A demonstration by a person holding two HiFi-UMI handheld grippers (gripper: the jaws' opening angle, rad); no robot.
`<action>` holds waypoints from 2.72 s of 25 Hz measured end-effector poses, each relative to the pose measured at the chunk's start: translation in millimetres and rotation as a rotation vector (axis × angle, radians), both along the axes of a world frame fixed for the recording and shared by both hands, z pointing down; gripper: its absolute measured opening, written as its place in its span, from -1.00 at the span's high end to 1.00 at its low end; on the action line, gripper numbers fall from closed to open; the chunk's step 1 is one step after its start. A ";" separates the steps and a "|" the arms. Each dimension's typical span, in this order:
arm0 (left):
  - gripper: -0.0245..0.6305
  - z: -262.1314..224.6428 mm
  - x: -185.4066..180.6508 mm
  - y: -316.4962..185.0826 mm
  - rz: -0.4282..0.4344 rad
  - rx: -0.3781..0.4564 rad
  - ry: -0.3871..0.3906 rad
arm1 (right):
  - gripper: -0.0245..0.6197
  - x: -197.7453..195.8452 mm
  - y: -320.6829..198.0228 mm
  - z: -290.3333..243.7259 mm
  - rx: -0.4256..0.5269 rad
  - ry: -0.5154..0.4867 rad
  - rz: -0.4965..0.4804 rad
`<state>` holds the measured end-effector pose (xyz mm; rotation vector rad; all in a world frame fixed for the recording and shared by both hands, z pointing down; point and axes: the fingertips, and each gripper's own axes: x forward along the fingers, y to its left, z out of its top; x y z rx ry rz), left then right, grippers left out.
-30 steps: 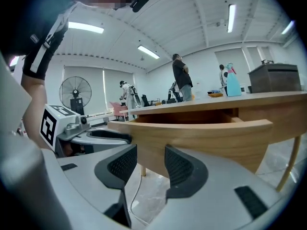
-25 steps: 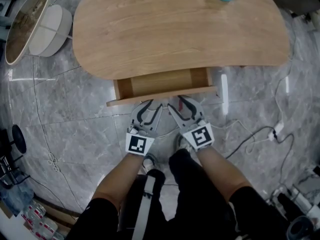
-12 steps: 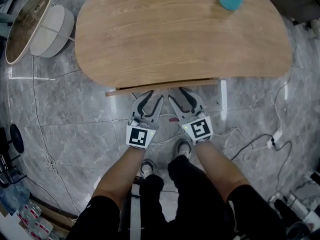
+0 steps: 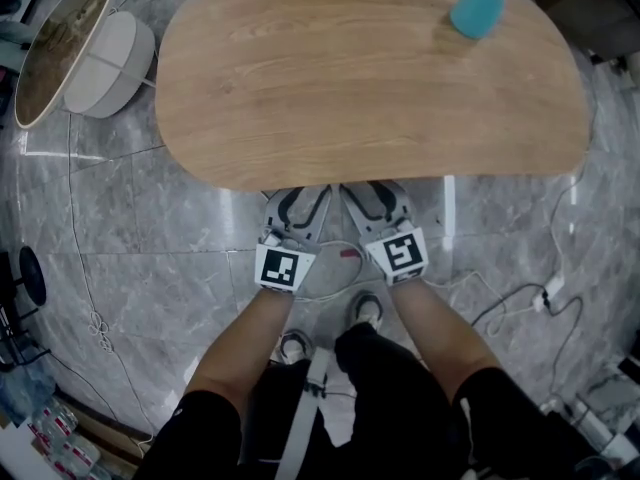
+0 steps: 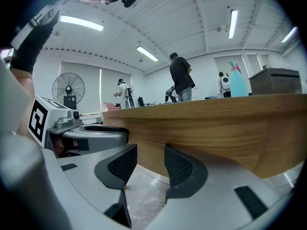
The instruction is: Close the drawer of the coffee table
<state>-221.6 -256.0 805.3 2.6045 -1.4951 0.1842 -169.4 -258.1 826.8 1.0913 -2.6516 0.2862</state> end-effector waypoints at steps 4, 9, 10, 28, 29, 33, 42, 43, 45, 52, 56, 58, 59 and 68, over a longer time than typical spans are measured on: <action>0.53 -1.0 -2.0 -10.1 -0.016 0.012 0.004 | 0.37 -4.8 -9.2 2.0 0.000 -0.011 0.003; 0.53 -1.6 -6.7 -12.5 -0.038 0.019 0.019 | 0.41 -11.2 -9.6 2.6 0.010 -0.009 -0.023; 0.53 -1.7 -6.5 -12.5 -0.034 0.026 0.013 | 0.42 -11.2 -9.6 2.4 0.014 -0.006 -0.025; 0.44 -11.4 1.1 60.3 0.011 -0.046 -0.024 | 0.41 3.2 68.7 -27.0 -0.010 0.023 -0.028; 0.44 -18.7 0.6 68.6 0.014 -0.052 -0.026 | 0.41 3.0 77.2 -36.6 -0.009 0.020 -0.026; 0.44 -59.0 -1.1 98.1 0.010 -0.068 -0.006 | 0.41 5.6 111.9 -79.6 -0.013 0.014 -0.001; 0.44 -160.9 -22.4 146.5 0.031 -0.090 -0.006 | 0.41 4.2 151.8 -201.3 0.028 -0.015 0.001; 0.44 -172.7 -27.4 150.7 0.028 -0.091 -0.007 | 0.41 3.4 156.2 -217.3 0.035 -0.021 0.006; 0.44 -196.9 -37.3 159.9 0.022 -0.102 -0.006 | 0.41 2.9 168.3 -244.6 0.024 -0.032 0.033; 0.44 -282.8 -45.8 198.7 0.122 -0.071 -0.005 | 0.41 1.2 204.2 -325.2 0.006 -0.054 0.114; 0.44 -328.6 -54.4 224.0 0.153 -0.065 -0.003 | 0.41 -0.1 230.9 -372.1 0.012 -0.039 0.131; 0.44 -351.5 -57.5 236.8 0.165 -0.068 -0.008 | 0.41 3.5 244.3 -395.4 0.006 -0.018 0.146; 0.44 -363.2 -58.7 242.5 0.171 -0.068 -0.009 | 0.41 5.2 250.0 -409.0 0.007 -0.015 0.155; 0.44 -476.8 -57.6 263.9 0.177 -0.007 0.032 | 0.41 22.3 288.3 -536.9 0.084 -0.074 0.211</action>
